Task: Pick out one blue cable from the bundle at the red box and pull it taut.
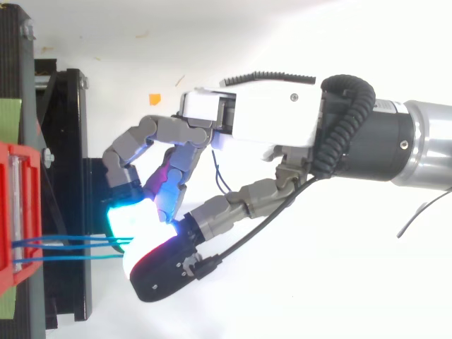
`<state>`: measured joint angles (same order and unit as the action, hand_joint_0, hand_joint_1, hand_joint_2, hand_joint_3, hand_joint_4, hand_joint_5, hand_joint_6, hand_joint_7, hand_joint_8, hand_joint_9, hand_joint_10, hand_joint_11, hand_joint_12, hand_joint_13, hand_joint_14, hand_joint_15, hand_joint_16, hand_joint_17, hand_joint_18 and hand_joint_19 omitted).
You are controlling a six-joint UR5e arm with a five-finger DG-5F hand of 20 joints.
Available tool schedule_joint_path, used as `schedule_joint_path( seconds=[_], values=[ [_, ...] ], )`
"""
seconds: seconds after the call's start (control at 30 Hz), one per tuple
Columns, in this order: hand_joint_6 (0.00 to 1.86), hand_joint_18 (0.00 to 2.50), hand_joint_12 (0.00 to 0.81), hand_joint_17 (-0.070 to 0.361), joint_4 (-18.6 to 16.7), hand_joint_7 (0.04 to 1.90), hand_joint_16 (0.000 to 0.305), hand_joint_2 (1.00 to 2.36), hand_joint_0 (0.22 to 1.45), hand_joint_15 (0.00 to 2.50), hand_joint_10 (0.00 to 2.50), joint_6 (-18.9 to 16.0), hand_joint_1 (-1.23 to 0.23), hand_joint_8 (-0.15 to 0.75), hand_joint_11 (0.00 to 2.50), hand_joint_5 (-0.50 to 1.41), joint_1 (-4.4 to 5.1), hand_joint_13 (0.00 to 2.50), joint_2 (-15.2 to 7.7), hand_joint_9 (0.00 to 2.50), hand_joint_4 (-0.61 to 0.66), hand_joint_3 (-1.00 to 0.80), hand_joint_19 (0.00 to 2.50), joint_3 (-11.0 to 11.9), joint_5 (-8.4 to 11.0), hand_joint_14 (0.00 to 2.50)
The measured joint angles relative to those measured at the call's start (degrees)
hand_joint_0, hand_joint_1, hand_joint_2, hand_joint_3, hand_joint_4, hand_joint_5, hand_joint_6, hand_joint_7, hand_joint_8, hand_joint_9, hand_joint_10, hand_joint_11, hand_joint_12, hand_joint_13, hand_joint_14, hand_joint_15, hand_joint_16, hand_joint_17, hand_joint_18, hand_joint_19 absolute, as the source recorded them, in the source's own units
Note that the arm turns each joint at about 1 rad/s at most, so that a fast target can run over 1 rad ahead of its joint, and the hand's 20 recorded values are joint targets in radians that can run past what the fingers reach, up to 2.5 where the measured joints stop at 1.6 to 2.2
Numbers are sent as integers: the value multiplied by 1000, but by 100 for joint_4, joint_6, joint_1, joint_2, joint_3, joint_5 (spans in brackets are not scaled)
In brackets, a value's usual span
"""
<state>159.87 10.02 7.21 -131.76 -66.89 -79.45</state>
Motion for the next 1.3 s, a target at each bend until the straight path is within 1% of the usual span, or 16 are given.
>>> schedule_joint_path(
  seconds=[0.07, 0.13, 0.17, 0.2, 0.3, 0.53, 1.03, 1.17, 1.3],
  values=[
    [910, 795, 318, 106, 4, 1269, 47, 1014, 747, 389, 25, 0, -907, 247, 717, -137, 0, 947, 1, 1217, -46, -341, 614, 0, 0, 16],
    [911, 801, 309, 104, 12, 1333, 46, 1000, 779, 384, 27, 0, -902, 240, 711, -138, 0, 954, 1, 1226, -86, -500, 598, 0, 0, 16],
    [913, 806, 310, 104, 16, 1345, 46, 1000, 782, 379, 26, 0, -898, 241, 715, -138, 0, 958, 1, 1228, -101, -500, 596, 0, 0, 18],
    [928, 842, 308, 104, 22, 1311, 46, 1000, 768, 392, 27, 0, -909, 242, 720, -136, -1, 967, 0, 1246, -126, -500, 585, 0, 0, 17],
    [934, 841, 302, 102, 31, 1291, 45, 1000, 731, 411, 29, 0, -916, 247, 733, -123, -1, 1005, 1, 1317, -109, -500, 587, 3, 0, 19],
    [927, 860, 303, 100, 35, 1280, 44, 1000, 668, 428, 29, 0, -940, 255, 755, -109, -7, 1031, 1, 1364, -56, -500, 613, 1, 0, 18],
    [916, 865, 301, 99, 35, 1279, 44, 1000, 613, 457, 30, 0, -988, 252, 763, -92, -9, 1054, 0, 1415, -40, -500, 624, 6, 0, 19],
    [910, 872, 304, 100, 35, 1304, 44, 1000, 582, 456, 30, 0, -982, 253, 762, -80, -9, 1069, 0, 1444, -25, -500, 629, 7, 0, 19],
    [908, 895, 313, 103, 35, 1227, 46, 1000, 532, 466, 29, 0, -932, 258, 753, -73, -13, 1090, 1, 1474, -15, -500, 634, 4, 0, 21]
  ],
)
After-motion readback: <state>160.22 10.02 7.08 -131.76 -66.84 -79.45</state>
